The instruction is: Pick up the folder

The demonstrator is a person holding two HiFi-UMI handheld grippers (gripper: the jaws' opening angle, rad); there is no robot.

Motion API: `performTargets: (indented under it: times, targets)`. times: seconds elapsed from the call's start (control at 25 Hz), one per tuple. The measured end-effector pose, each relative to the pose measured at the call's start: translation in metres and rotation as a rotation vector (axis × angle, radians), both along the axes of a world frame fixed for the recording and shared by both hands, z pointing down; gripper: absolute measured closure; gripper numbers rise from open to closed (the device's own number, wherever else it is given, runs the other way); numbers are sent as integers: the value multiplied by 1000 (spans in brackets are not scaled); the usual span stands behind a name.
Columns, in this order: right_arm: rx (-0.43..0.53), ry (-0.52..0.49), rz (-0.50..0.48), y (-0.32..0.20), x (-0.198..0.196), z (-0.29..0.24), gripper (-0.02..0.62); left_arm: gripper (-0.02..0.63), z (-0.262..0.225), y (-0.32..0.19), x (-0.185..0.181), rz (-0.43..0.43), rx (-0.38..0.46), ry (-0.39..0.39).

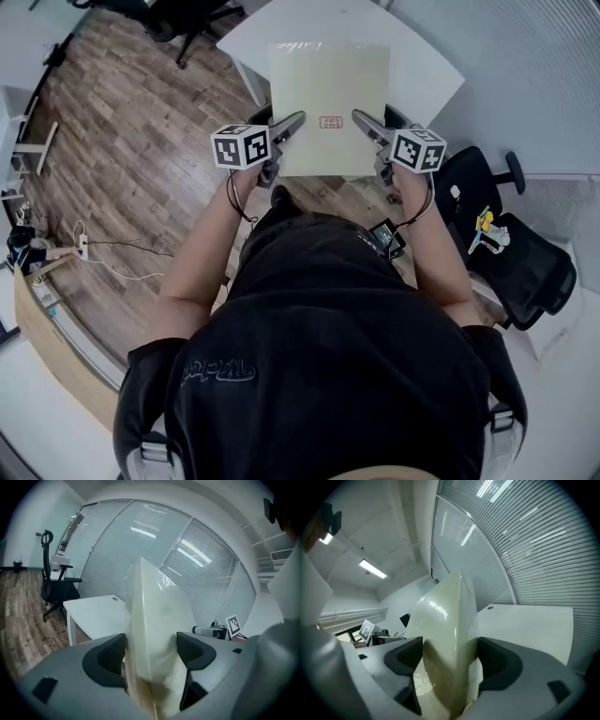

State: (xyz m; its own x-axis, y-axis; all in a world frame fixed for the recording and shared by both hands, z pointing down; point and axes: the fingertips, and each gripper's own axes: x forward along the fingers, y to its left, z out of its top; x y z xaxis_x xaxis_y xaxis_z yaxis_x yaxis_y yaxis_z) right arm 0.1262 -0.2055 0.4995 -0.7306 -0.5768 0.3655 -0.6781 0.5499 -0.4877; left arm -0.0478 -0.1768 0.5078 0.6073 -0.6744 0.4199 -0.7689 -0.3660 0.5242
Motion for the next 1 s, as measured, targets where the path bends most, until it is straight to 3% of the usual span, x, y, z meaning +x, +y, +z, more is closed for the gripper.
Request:
performTargets:
  times: [0.2,0.48,1.0]
  targets:
    - [8,-14,-14,49,36,8,239,255,6,52,37,-16,9,-4]
    - [13,-33,-26,90,44,7,241,255,2,94,44,-26,18,-34]
    - [29,-38,-45,157,6,-1,241,256,-3,168,7,-48,16,-33]
